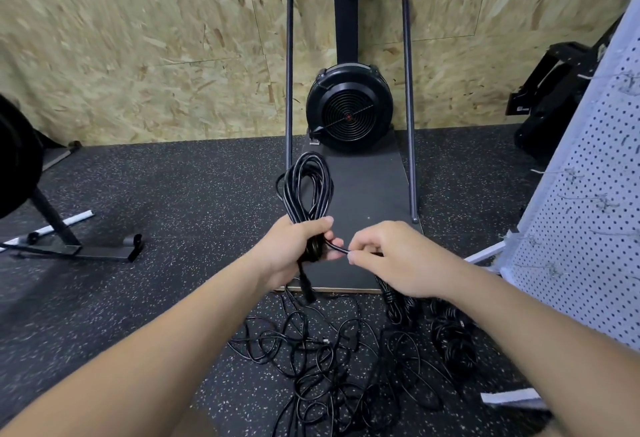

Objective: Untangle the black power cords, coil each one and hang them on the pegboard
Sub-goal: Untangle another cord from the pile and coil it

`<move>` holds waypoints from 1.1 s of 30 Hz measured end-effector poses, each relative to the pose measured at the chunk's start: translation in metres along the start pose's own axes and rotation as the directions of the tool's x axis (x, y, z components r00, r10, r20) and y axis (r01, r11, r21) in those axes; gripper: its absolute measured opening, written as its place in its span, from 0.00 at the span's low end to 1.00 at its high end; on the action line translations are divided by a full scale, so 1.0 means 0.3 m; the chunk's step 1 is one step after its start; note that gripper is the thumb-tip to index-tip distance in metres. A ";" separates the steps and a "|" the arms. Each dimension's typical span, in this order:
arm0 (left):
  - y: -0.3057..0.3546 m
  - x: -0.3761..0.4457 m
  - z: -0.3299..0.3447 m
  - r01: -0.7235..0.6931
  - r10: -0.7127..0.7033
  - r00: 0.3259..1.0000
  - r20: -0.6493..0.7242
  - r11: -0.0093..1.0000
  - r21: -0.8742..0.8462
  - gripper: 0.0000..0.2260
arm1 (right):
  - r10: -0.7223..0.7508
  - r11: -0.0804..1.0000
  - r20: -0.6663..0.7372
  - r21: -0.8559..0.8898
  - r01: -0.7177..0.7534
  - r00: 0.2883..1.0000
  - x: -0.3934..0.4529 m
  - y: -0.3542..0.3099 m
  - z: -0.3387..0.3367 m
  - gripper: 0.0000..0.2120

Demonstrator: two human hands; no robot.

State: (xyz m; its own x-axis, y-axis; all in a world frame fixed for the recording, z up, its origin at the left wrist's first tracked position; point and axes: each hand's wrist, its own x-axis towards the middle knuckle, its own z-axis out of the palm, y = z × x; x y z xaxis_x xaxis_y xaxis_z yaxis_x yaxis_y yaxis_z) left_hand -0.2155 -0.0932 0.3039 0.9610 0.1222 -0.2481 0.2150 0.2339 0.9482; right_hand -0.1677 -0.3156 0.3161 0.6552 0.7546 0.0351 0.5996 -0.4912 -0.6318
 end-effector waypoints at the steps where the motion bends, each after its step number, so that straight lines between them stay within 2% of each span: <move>1: 0.003 -0.007 0.001 0.005 -0.005 1.000 0.001 1.000 0.015 0.04 | -0.008 1.000 -0.012 -0.023 0.008 1.000 -0.005 0.000 -0.007 0.11; 5: 0.015 -0.035 0.003 -0.005 0.002 0.999 0.032 0.995 0.104 0.04 | 0.035 0.999 -0.074 -0.013 -0.036 0.997 -0.002 0.017 -0.033 0.15; 7: 0.017 -0.048 0.012 -0.034 0.025 0.998 0.062 0.989 0.146 0.05 | 0.049 0.999 -0.024 -0.013 -0.049 0.999 -0.008 0.018 -0.034 0.21; 9: 0.013 -0.053 0.018 -0.055 0.042 0.996 0.079 0.985 0.165 0.05 | 0.039 0.999 0.041 -0.010 -0.039 0.998 -0.015 0.013 -0.030 0.23; 16: 0.010 -0.042 -0.006 -0.050 0.046 0.999 0.029 0.986 0.160 0.05 | -0.104 0.994 0.023 -0.037 0.105 0.994 -0.023 -0.030 -0.073 0.11; 18: 0.010 -0.041 -0.010 -0.047 0.037 0.998 0.048 0.976 0.215 0.06 | -0.104 0.993 0.015 -0.045 0.105 0.994 -0.029 -0.037 -0.082 0.08; 21: 0.010 -0.044 -0.005 -0.028 0.003 0.994 0.106 0.971 0.237 0.08 | -0.086 0.995 -0.013 -0.060 0.085 0.996 -0.021 -0.023 -0.110 0.08; 24: 0.016 -0.044 -0.008 -0.035 0.012 0.995 0.104 0.974 0.225 0.08 | -0.093 0.995 -0.037 -0.046 0.091 0.995 -0.017 -0.008 -0.133 0.08; 28: 0.013 -0.044 -0.033 -0.003 -0.022 0.995 0.102 0.971 0.239 0.07 | -0.107 0.994 0.033 0.011 0.107 0.994 -0.020 -0.013 -0.117 0.08; 31: 0.007 -0.038 -0.050 -0.002 -0.017 0.996 0.092 0.979 0.205 0.09 | 0.038 0.999 0.186 -0.007 -0.037 0.982 -0.028 0.004 -0.129 0.08; 33: 0.009 -0.035 -0.052 -0.013 -0.005 0.995 0.101 0.985 0.173 0.10 | 0.161 0.987 0.333 -0.026 -0.162 0.929 -0.037 0.021 -0.132 0.12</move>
State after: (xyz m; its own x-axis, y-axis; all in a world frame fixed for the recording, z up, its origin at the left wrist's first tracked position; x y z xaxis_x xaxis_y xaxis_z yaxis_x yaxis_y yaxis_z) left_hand -0.2277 -0.0787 0.3059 0.9725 0.0230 -0.2316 0.2298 0.0620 0.9713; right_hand -0.1531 -0.3444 0.3423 0.5523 0.7670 -0.3267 0.4975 -0.6176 -0.6092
